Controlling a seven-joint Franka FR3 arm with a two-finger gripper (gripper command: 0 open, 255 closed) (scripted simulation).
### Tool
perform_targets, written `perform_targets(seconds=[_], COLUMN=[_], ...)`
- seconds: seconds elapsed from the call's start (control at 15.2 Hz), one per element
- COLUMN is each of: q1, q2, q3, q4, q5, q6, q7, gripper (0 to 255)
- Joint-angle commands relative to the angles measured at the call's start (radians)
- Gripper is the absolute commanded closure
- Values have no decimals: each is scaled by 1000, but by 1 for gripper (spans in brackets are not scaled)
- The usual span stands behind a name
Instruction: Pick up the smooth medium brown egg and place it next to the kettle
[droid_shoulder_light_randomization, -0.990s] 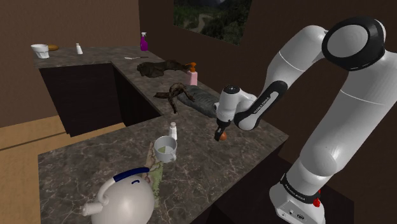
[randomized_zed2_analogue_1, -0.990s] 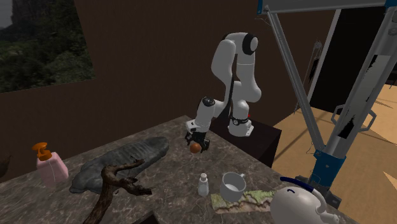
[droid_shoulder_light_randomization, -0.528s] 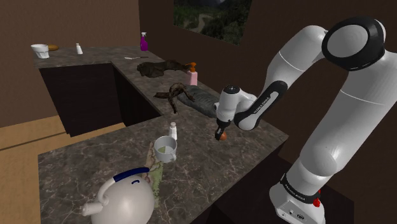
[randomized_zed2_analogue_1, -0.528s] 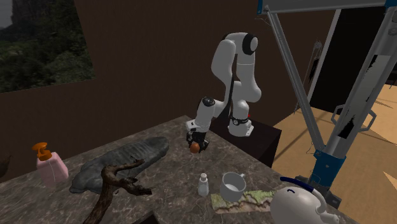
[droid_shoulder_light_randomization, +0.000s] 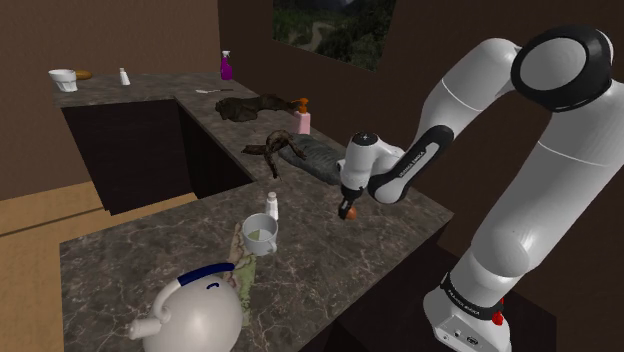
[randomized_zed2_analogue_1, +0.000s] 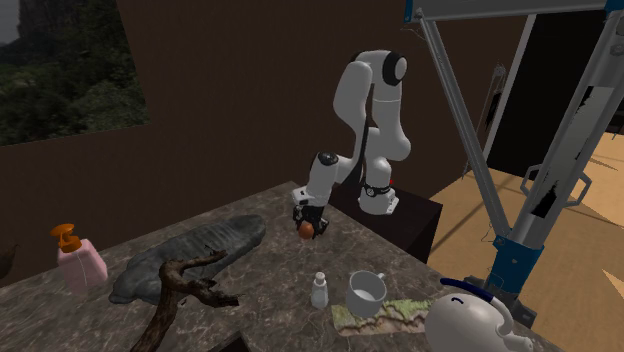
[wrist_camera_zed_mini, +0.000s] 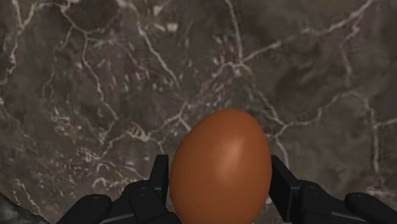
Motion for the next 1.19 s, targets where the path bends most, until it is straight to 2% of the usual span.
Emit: perform_targets(seconds=[0.0, 0.53, 1.12], q1=[1, 23, 57], q2=[-30, -160, -286], q3=[9, 18, 7], q4=[-5, -14, 5], q5=[46, 204, 310], q6=[-22, -127, -263], q7=[-38, -175, -272], gripper=[255, 255, 255])
